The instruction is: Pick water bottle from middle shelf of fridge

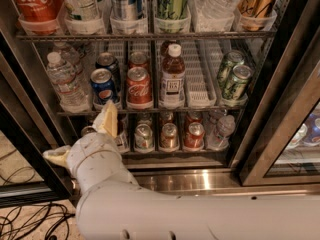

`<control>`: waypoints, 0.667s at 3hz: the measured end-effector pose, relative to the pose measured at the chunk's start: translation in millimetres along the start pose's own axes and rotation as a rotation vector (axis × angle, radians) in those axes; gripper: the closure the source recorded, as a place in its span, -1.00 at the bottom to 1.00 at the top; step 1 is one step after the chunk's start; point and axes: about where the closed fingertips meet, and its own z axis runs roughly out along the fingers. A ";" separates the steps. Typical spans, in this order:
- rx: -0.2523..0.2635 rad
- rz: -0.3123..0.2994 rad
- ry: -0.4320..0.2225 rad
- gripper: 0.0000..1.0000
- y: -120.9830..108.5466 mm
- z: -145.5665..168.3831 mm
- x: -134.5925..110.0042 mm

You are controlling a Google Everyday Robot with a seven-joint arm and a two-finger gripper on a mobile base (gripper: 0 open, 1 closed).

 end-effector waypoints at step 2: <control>0.065 -0.003 -0.002 -1.00 -15.9 -0.9 -1.4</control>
Offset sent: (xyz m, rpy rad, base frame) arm 0.0074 -0.0123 0.0071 0.0005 -0.0287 -0.0582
